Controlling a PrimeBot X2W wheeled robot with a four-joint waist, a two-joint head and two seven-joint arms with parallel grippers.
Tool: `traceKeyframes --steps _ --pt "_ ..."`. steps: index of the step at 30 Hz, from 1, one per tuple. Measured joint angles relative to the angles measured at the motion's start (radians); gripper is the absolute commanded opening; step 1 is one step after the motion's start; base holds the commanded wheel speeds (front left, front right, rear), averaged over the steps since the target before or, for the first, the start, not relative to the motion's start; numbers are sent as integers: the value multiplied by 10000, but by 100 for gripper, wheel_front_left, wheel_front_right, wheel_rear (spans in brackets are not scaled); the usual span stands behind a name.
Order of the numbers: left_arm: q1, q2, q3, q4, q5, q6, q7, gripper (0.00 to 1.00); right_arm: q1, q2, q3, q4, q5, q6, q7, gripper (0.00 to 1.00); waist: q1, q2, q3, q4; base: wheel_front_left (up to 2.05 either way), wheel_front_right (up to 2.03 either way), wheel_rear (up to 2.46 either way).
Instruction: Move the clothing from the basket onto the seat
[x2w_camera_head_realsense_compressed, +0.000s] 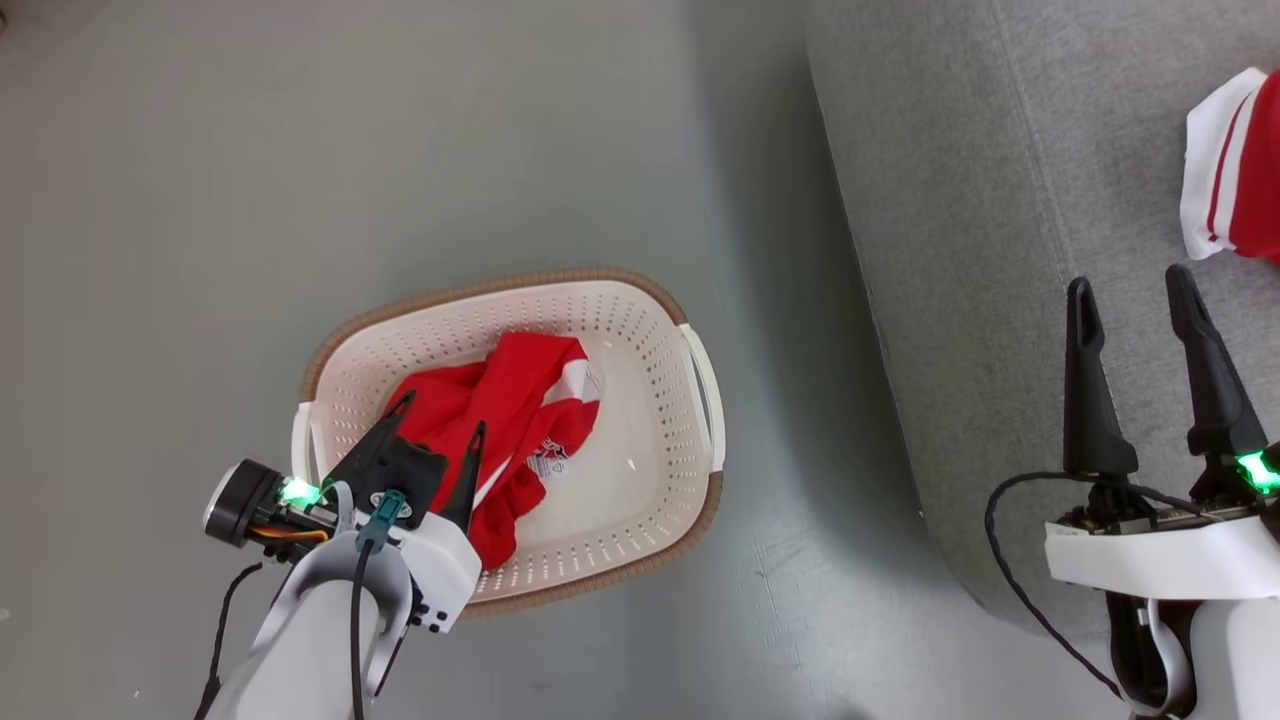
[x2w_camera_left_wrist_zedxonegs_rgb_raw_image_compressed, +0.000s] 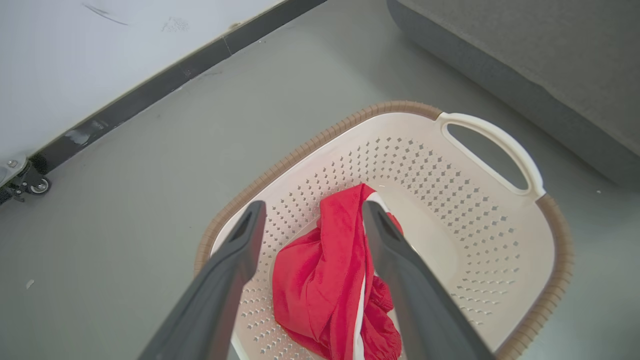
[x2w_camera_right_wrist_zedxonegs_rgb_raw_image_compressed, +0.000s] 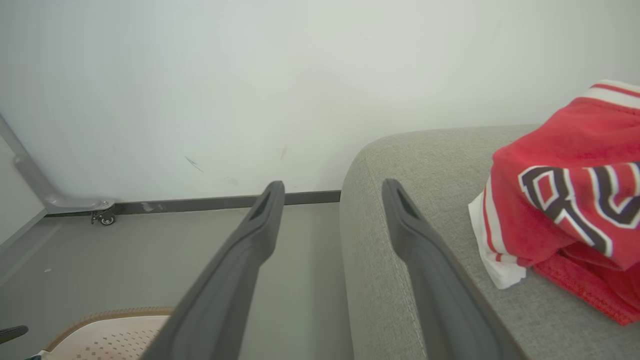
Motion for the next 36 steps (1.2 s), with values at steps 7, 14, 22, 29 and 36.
traceKeyframes --steps 7,14,22,29,36 --pt "-463 33 -165 435 272 -2 -12 100 -215 0 -21 -13 2 0 -117 100 0 0 534 -115 0 0 0" --pt "-911 81 -405 922 516 -17 -13 100 -564 -2 15 -17 100 0 -286 100 0 0 983 -292 0 0 0" --pt "-1205 203 -610 1476 717 -92 -12 100 -645 -2 90 73 318 0 -372 100 0 0 1416 -541 0 0 0" --pt "-1592 261 -610 1902 790 -94 19 100 -974 0 142 244 407 0 -454 100 0 0 1704 -741 0 0 0" --pt "-1927 320 -625 2368 880 -90 150 100 -999 0 205 320 598 0 -552 100 0 0 1999 -983 0 0 0"
